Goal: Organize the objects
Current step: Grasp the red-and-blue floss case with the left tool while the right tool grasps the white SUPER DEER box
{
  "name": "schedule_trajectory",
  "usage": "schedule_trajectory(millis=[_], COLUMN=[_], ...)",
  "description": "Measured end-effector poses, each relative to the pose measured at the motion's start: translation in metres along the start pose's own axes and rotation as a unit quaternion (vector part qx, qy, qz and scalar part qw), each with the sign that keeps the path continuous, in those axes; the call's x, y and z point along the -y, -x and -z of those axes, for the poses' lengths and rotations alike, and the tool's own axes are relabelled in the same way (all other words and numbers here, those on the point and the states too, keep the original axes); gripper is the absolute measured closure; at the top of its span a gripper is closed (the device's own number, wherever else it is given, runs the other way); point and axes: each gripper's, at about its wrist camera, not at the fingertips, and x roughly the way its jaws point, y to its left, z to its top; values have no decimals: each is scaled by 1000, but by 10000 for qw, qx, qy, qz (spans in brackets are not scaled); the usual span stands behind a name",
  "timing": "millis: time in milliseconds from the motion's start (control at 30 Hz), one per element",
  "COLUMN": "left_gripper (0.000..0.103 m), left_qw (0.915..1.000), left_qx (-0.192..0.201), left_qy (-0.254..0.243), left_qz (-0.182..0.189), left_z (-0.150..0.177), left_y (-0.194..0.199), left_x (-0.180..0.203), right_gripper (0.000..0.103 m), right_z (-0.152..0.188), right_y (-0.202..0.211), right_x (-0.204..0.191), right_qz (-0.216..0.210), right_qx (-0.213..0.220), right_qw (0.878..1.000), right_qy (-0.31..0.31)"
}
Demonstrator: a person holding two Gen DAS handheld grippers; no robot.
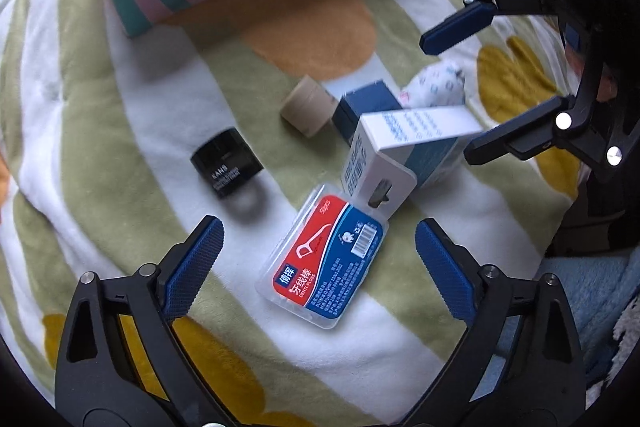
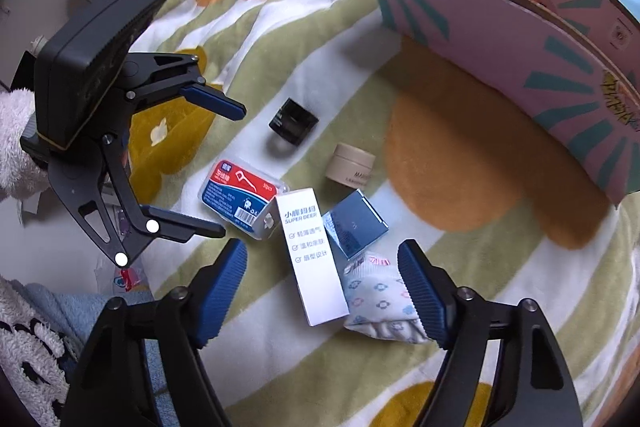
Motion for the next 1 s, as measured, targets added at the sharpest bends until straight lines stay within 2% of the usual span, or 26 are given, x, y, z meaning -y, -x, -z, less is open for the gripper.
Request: schedule_trajectory(millis=[33,200,300,433,500,567,800,1000], left_gripper=[10,12,13,24,26,33,36,41], left_qw=[10000,9999,9998,9996,9995,9993,9985,9987], left_qx=[-36,-97,-75,-53,-35,-44,-72,-87], left_qy=[-39,-104,-203,-259,-312,-379,-541,-511], left_qz=[-22,28,6,49,36,49,-19,12], left_z=[2,11,15,18,19,20,21,22], left_y=[-5,-21,-25,-28,-28,-29,-30,-24], left_x=[0,-4,-3,-4,-3,-3,-6,-16], right_gripper=[30,46,51,59,68,70,77,78], right_z=[1,4,5,5,4,3,-2,-5], right_y=[-3,-20,-27,-33,-36,-38,-46,-45], right_x=[-1,-8,-11,-14,-15,-16,-19,-18], right_qz=[-5,-29,-59,-66,-64,-66,-10,-18], right_qx=[8,-104,-157,-189,-195,-198,-259,-282], right_qw=[10000,9995,9991,9986,9985,9984,9976,9976], right_qy=[51,299,383,482,513,528,637,637])
